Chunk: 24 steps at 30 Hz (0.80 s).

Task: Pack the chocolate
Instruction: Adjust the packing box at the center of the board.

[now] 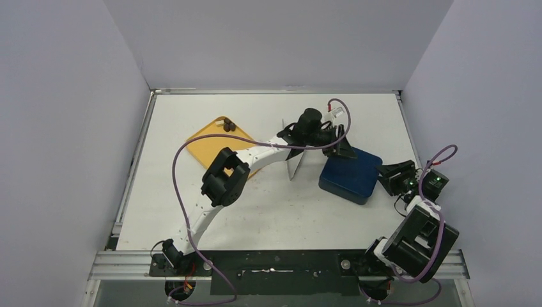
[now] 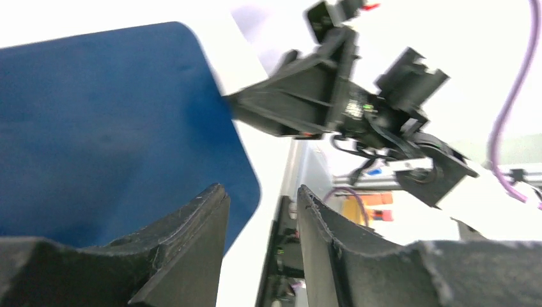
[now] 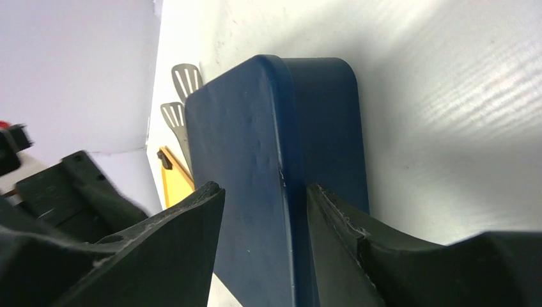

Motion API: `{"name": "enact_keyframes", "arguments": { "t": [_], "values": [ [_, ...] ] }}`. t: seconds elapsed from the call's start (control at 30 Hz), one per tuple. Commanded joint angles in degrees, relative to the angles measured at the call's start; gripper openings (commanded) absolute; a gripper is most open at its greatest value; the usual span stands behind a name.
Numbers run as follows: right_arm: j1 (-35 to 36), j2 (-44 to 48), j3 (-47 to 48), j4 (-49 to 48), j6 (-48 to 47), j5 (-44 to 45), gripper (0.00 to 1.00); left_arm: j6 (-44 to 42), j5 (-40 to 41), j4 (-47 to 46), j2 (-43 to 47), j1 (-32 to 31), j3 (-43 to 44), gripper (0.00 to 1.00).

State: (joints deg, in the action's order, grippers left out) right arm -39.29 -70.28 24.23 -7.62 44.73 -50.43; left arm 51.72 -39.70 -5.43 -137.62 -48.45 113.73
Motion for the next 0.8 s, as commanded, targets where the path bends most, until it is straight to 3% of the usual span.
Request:
{"name": "enact_keyframes", "arguments": {
  "t": [0.0,0.17,0.3,0.4,0.53,0.7,0.77],
  "values": [
    [0.18,-0.78,1.77,0.33,-2.79,-1.03,0.51,7.83,-6.32,-12.49,0.90,-1.37,-0.58,0.41],
    [0.03,0.15,4.28,5.99,-7.25,3.16,0.58,-1.64,-1.30,-0.48,2.60,-1.04,-0.22,0.49],
    [0.02,0.80,5.87,8.74,-8.57,4.86,0.62,-14.97,9.65,24.38,3.55,-0.54,8.83,0.57],
    [0.25,0.91,6.34,10.12,-8.93,5.21,0.63,-20.91,19.10,35.73,4.61,-0.15,12.02,0.64],
    [0.79,1.23,6.49,11.16,-9.27,6.15,0.63,-21.77,24.94,36.32,9.19,0.15,3.96,0.68],
    [6.80,0.31,5.48,10.95,-8.59,9.27,0.64,-21.30,24.62,34.02,10.51,-0.71,-5.44,0.68],
    [8.84,0.08,4.76,9.20,-7.41,9.12,0.60,-21.27,20.89,30.93,9.84,-0.90,-8.32,0.66]
  ]
}}
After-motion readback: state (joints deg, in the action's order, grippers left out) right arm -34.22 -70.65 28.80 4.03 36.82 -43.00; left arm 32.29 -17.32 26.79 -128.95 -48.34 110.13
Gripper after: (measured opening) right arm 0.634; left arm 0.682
